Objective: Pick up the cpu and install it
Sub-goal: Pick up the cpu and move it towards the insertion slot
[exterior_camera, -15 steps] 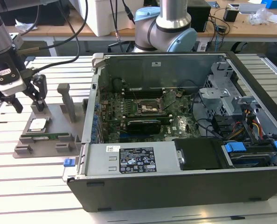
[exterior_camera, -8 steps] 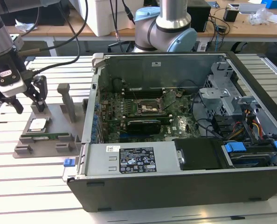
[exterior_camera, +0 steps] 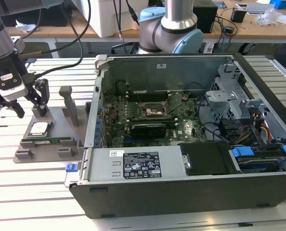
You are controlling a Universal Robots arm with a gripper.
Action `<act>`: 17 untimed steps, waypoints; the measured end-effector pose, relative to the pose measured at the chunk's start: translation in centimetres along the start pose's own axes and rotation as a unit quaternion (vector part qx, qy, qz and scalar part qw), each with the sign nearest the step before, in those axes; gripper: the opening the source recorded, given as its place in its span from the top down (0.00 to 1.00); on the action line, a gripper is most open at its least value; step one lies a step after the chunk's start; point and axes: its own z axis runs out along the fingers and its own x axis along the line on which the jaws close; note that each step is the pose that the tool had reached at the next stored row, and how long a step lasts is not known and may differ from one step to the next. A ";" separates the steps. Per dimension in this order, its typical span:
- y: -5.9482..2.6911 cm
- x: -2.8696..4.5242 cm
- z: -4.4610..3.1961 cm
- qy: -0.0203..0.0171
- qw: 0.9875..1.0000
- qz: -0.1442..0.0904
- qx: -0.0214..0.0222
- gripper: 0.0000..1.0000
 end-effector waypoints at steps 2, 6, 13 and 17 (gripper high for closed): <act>0.00 0.01 0.58 0.000 1.000 0.000 0.000 0.40; 0.02 0.06 2.63 0.000 1.000 0.000 0.000 0.40; 0.33 0.52 3.65 0.000 1.000 0.000 0.000 0.40; 0.56 0.56 3.84 0.000 1.000 0.000 0.000 0.40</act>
